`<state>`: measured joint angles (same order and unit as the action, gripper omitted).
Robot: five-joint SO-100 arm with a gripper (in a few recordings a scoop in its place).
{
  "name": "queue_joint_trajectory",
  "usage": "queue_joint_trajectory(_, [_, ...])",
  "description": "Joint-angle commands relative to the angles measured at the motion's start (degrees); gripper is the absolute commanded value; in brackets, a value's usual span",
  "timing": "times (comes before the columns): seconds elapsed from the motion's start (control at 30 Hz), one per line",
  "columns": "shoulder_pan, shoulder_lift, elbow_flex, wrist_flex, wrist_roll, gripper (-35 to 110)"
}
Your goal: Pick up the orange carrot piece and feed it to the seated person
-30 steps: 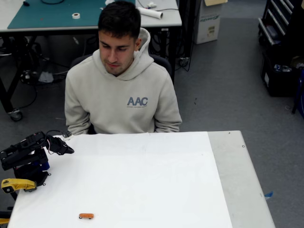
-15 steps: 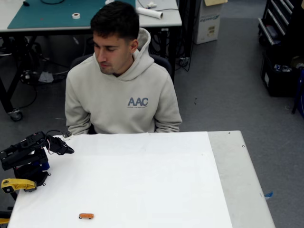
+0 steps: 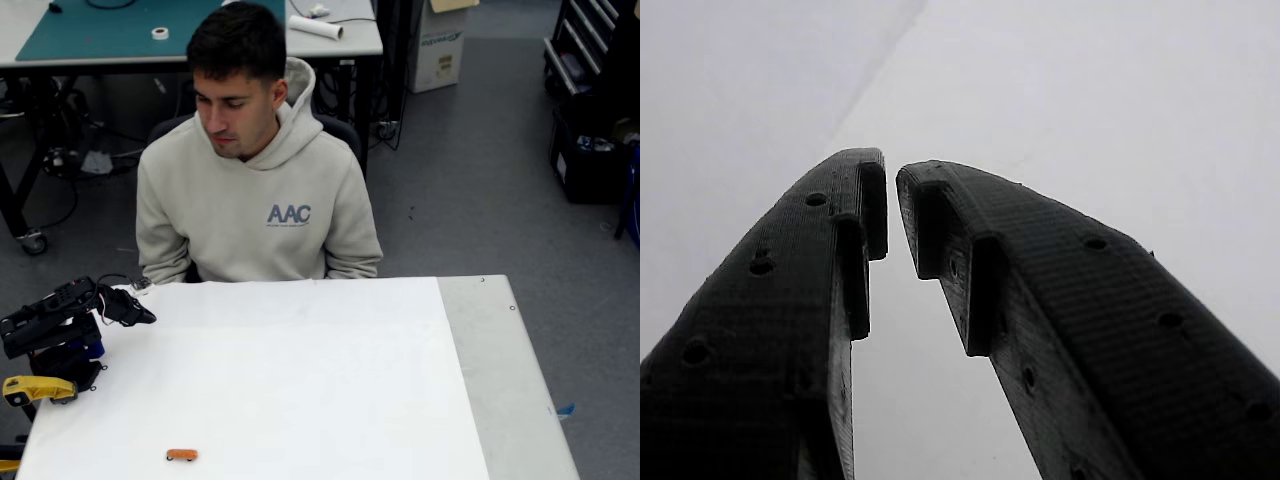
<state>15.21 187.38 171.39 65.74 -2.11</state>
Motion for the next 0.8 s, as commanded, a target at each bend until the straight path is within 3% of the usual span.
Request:
queue_joint_trajectory(0.0, [0.26,1.49,-3.78,1.23,-0.26,-2])
queue_joint_trajectory(0.77, [0.26,1.49,-3.78,1.23,-0.26,-2])
